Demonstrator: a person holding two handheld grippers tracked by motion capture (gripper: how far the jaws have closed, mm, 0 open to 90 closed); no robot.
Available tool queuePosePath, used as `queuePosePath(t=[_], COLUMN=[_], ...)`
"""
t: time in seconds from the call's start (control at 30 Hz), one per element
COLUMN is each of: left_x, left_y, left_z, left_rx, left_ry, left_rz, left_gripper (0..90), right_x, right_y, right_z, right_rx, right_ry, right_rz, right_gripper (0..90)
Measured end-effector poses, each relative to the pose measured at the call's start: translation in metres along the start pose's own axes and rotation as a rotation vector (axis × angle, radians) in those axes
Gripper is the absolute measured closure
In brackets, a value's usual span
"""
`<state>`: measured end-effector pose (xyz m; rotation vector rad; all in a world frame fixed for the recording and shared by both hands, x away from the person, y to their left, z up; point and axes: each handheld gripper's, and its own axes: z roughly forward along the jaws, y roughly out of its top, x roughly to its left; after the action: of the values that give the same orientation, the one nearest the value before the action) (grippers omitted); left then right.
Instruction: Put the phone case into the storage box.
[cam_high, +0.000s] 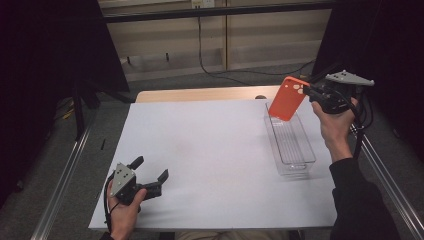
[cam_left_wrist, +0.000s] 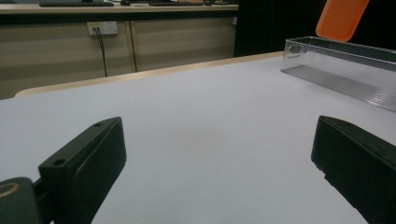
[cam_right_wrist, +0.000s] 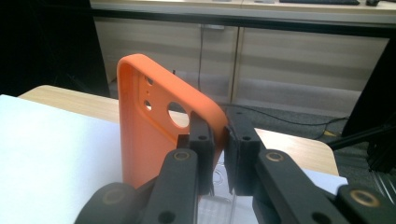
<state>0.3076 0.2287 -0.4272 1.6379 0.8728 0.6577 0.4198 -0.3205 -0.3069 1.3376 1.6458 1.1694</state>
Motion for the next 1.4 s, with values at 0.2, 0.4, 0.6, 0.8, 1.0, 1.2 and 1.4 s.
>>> queuePosePath(t=[0.2, 0.4, 0.6, 0.8, 1.0, 1.2, 1.4], left_x=[0.000, -0.001, 0.000, 0.000, -0.001, -0.001, 0.000], left_y=[0.000, 0.000, 0.000, 0.000, 0.000, 0.000, 0.000], left_z=[0.000, 0.000, 0.000, 0.000, 0.000, 0.000, 0.000], left_rx=[-0.003, -0.003, 0.003, 0.005, 0.001, 0.002, 0.009], left_ry=[0.002, -0.005, -0.007, -0.007, -0.006, 0.006, 0.007], left_rz=[-0.011, -0.008, -0.011, -0.005, -0.012, -0.008, -0.001], left_gripper=[3.1, 3.1, 3.0, 3.1, 3.0, 3.0, 2.9], right_x=[-0.006, -0.013, -0.020, -0.023, -0.021, -0.020, -0.016], right_y=[-0.004, -0.007, -0.011, -0.013, -0.016, -0.017, -0.018], right_z=[0.008, 0.015, 0.023, 0.034, 0.046, 0.055, 0.063], right_rx=[0.016, 0.024, 0.038, 0.052, 0.067, 0.087, 0.102], right_ry=[-0.012, -0.022, -0.046, -0.064, -0.066, -0.069, -0.088], right_rz=[0.023, 0.056, 0.071, 0.064, 0.039, 0.008, -0.024], right_gripper=[82.8, 82.8, 82.8, 82.8, 82.8, 82.8, 82.8])
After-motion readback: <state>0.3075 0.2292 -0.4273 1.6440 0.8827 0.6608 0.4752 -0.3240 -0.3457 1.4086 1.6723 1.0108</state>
